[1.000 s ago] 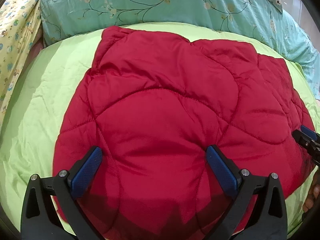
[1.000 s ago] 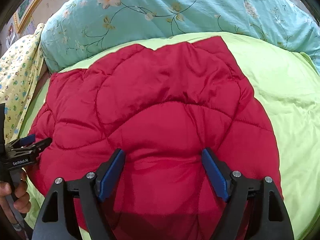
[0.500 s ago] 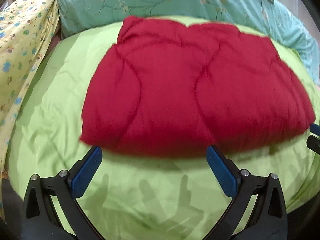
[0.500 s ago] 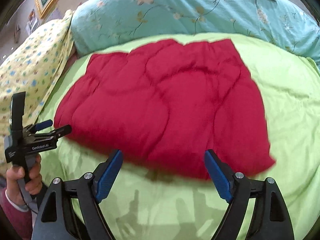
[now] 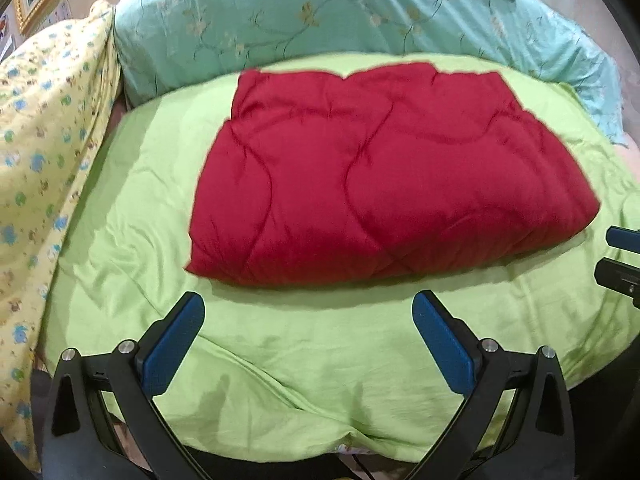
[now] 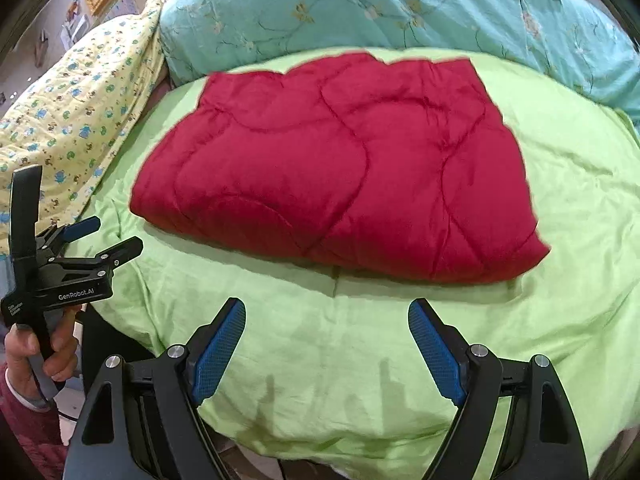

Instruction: Fold large clothes

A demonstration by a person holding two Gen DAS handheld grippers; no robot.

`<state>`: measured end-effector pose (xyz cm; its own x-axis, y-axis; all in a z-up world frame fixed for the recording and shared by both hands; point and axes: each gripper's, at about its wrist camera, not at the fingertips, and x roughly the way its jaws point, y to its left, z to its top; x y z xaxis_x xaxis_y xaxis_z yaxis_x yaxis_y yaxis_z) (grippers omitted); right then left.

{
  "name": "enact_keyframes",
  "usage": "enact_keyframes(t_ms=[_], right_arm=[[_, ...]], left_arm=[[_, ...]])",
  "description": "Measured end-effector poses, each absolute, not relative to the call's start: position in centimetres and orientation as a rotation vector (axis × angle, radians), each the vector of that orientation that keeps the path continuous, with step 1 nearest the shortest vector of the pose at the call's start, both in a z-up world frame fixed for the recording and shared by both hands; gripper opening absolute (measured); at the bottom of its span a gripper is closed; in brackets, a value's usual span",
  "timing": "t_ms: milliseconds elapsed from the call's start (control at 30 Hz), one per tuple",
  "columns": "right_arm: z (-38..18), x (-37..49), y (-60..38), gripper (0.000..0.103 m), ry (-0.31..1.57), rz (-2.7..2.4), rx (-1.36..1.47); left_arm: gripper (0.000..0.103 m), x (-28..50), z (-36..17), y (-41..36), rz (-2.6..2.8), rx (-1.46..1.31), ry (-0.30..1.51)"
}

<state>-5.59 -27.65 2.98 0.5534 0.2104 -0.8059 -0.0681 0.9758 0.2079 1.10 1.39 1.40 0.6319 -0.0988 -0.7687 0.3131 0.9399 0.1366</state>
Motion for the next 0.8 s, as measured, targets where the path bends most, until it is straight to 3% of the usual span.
enact_keyframes(t_ms=[167, 800], right_arm=[[6.1, -5.7, -27.5, 0.098, 0.924, 0.158, 0.151], [3.1, -0.5, -27.2, 0.098, 0.994, 0.144, 0.171]], left_arm=[[0.103, 1.1, 3.1, 0.8, -0.270, 0.253, 0.848], [0.103, 5.5, 1.0, -0.6, -0.205, 0.239, 0.906]])
